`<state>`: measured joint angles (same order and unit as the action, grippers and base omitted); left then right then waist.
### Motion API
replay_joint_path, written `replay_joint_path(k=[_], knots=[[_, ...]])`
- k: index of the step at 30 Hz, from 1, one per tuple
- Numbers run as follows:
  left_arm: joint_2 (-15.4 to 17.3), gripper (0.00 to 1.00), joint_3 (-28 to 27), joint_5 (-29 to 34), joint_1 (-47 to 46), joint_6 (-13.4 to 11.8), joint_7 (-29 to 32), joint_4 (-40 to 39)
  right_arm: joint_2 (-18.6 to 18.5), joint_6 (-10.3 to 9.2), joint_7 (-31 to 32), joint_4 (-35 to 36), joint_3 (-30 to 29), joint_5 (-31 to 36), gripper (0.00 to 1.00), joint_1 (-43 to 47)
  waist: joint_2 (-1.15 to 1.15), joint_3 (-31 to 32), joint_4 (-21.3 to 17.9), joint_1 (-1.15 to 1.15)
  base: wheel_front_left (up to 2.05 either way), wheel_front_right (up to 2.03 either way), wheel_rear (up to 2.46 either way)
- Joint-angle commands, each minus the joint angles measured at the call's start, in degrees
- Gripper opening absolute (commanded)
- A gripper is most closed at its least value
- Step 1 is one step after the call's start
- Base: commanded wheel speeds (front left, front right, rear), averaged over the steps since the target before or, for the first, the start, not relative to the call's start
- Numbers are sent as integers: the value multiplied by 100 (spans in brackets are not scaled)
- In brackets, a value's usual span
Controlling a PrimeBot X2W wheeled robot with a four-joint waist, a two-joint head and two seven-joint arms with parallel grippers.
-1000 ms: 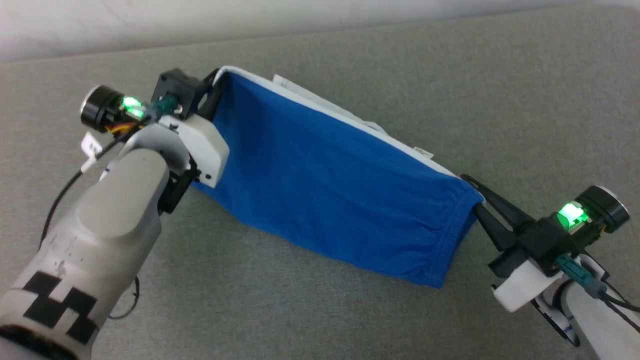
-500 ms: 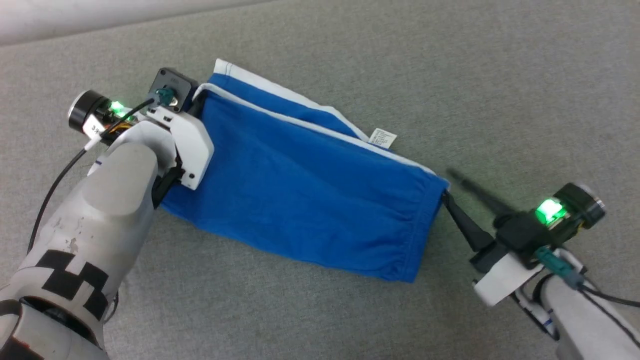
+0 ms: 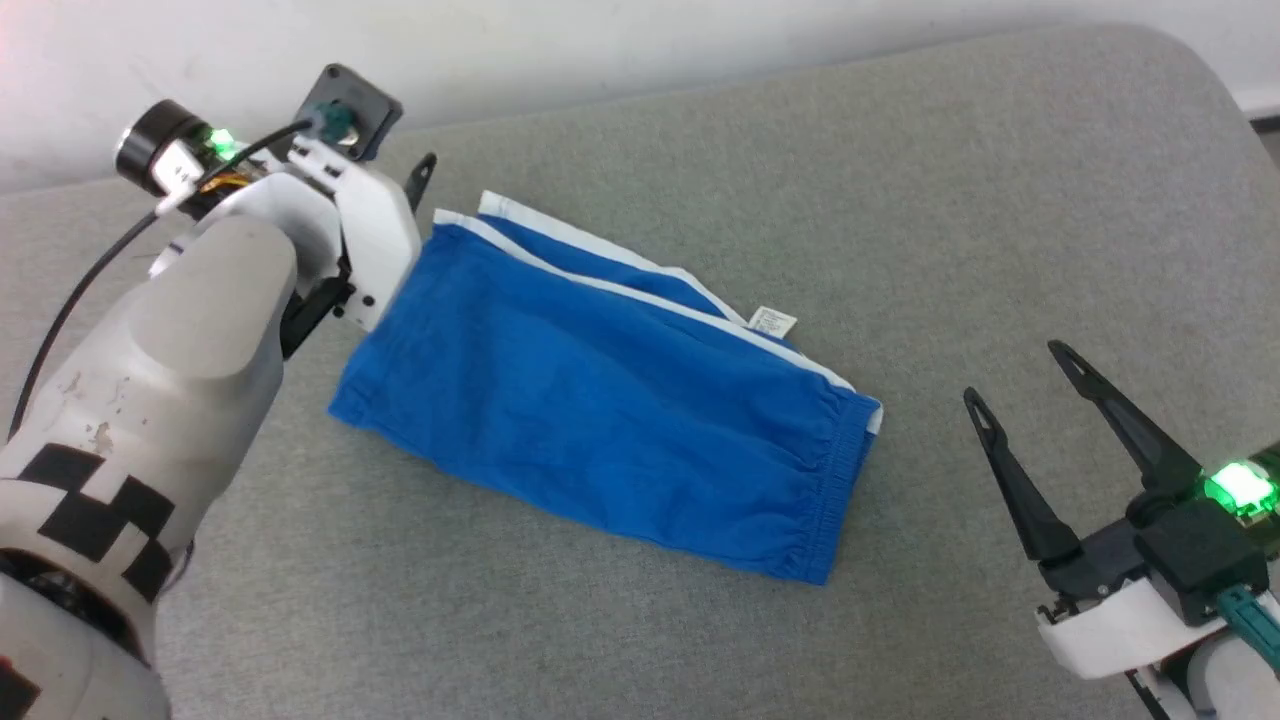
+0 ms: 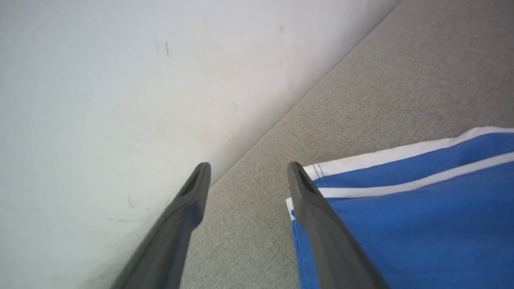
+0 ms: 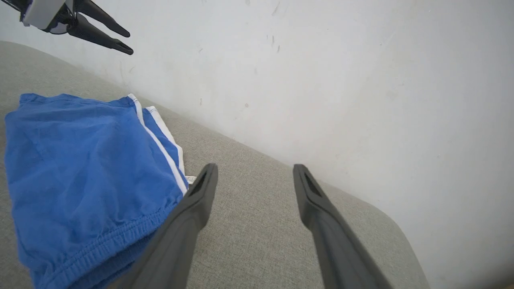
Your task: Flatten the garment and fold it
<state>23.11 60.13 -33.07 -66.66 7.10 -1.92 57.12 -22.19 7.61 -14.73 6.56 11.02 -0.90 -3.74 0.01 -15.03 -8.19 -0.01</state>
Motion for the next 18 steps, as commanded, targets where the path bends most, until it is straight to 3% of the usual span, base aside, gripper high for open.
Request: replay_joint_path(k=[1,5,6,11,18], knots=[[90,100,195,-267,-53,37,411,-211,99,-12,-27,80,-71,65,100,113,-1,174,99,1,0,0,0],[447,100,796,-1049,-175,37,1791,-996,203,-12,-27,135,-83,127,100,203,-1,134,88,1,0,0,0],[447,100,796,-1049,-175,37,1791,-996,203,-12,-27,135,-83,127,100,203,-1,134,88,1,0,0,0],[917,100,1192,-1779,-235,38,3250,-1855,301,-12,-27,112,37,106,100,61,-1,-67,-29,1,0,0,0],[1139,100,1296,-2217,95,38,4400,-2250,353,-12,-27,-216,334,-10,100,-333,-1,-406,-325,1,0,0,0]])
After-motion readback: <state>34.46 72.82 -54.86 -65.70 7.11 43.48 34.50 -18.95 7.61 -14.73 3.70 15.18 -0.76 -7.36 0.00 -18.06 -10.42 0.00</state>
